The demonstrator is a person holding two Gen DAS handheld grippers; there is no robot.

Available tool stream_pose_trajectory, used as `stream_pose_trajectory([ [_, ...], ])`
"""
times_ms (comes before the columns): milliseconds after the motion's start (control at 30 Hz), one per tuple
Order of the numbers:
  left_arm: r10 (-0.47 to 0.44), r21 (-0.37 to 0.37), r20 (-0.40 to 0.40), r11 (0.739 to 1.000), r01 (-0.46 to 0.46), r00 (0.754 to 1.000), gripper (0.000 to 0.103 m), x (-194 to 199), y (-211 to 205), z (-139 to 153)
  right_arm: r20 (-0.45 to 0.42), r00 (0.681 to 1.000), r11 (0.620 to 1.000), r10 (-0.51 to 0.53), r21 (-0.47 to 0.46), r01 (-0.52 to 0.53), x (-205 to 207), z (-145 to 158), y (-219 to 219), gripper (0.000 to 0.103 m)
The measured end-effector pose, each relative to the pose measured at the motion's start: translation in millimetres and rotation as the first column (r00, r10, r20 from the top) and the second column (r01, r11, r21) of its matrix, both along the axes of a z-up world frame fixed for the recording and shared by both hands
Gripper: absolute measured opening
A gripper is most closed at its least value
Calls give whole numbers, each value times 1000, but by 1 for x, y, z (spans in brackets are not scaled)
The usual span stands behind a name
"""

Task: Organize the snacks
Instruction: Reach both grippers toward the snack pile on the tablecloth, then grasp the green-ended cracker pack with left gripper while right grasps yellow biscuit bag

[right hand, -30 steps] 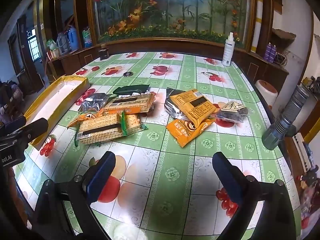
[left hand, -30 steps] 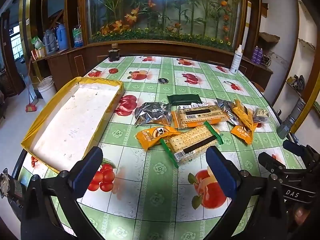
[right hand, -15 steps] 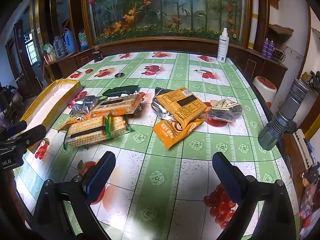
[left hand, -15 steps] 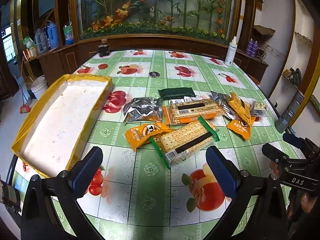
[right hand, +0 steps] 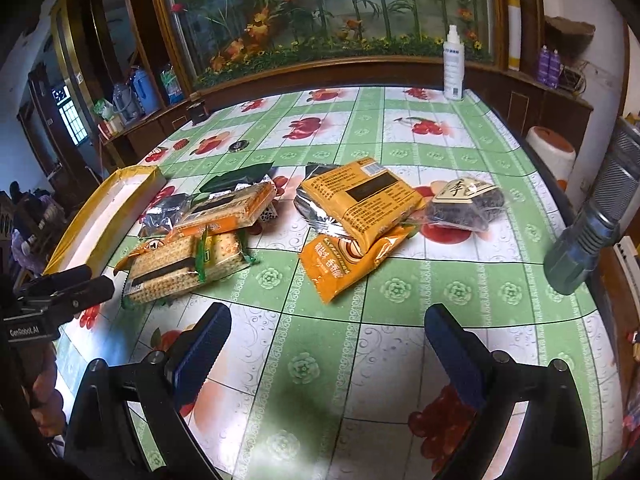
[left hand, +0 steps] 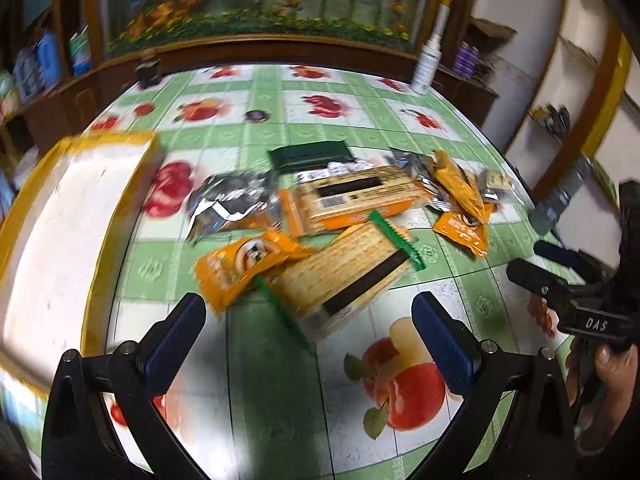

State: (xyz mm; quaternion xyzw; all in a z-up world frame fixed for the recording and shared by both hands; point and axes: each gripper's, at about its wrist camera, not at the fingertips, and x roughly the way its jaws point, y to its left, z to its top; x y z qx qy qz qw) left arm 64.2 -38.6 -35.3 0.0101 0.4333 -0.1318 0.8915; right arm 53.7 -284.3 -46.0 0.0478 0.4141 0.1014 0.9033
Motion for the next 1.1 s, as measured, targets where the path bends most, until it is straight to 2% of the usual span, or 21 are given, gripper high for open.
stream_pose_trajectory([
  [100,-110,87,10,990,109,994,103,7,-21,1,-4,1000,1000,-8,9,8,6,0,-4,99],
  [267,-237,200,15,953,229,971,103,17,-41,0,7,1000,999,-21,37,21,19,4,-15,97],
  [333,-263,218,2,942,256,965,103,21,-44,-5,17,1000,1000,-13,26,13,30,7,-17,96],
  [500,-303,204,-45,930,305,952,102,31,-44,-18,25,997,997,69,-29,-68,66,7,-10,92],
  [633,-296,204,-75,930,305,952,93,36,-44,-27,23,990,987,137,-85,-135,94,-1,-2,92],
  [767,-300,170,-98,935,313,949,73,38,-42,-30,-8,983,977,183,-108,-183,116,-13,3,92],
  [833,-296,167,-95,936,308,950,69,36,-42,-31,-32,980,975,195,-106,-197,123,-20,3,92],
  [867,-293,166,-93,938,305,951,63,35,-41,-30,-35,980,974,198,-102,-201,125,-22,2,92],
  [933,-285,150,-94,943,297,954,53,35,-39,-29,-19,980,976,196,-94,-197,124,-20,0,82],
  [1000,-280,123,-100,949,291,955,51,35,-37,-28,-15,980,978,201,-54,-201,122,-16,-4,66],
  [1100,-281,118,-96,949,292,955,49,31,-37,-28,-25,980,979,197,-47,-198,118,-11,-5,51],
])
